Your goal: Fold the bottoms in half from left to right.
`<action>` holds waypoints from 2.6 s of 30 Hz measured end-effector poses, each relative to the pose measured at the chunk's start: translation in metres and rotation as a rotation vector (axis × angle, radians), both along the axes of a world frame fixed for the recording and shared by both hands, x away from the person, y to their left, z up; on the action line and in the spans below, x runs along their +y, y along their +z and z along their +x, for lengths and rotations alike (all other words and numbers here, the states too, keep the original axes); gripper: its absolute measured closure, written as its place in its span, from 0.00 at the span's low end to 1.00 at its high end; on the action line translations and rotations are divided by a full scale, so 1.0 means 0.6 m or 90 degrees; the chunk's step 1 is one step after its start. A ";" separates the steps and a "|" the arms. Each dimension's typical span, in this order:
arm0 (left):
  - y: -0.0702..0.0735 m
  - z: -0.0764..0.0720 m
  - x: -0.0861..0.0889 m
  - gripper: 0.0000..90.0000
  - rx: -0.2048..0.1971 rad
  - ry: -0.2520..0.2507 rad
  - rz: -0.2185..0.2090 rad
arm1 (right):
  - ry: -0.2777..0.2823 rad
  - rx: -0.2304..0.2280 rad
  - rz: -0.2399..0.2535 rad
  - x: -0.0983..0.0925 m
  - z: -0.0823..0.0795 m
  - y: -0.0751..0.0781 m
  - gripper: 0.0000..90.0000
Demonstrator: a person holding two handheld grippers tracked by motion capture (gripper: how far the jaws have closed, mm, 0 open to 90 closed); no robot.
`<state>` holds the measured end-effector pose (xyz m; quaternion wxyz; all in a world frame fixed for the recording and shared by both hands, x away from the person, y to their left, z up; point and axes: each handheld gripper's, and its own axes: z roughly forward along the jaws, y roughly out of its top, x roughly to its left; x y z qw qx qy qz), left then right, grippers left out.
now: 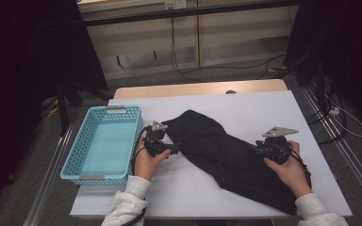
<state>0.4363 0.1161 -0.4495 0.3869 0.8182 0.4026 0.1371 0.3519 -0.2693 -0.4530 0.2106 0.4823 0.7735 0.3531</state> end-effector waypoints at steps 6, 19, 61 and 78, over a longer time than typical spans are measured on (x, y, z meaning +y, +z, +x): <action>-0.001 -0.001 0.000 0.13 -0.002 -0.001 0.000 | 0.008 0.024 -0.011 0.004 0.011 -0.012 0.99; 0.001 -0.001 0.003 0.13 0.000 -0.003 0.000 | -0.037 -0.027 0.021 -0.022 0.025 -0.006 0.99; 0.008 -0.005 0.018 0.13 -0.004 0.004 -0.005 | 0.107 -0.005 0.034 0.046 -0.008 0.000 0.73; 0.008 -0.010 0.020 0.13 -0.004 0.003 -0.002 | 0.099 0.020 0.019 0.037 0.007 -0.011 1.00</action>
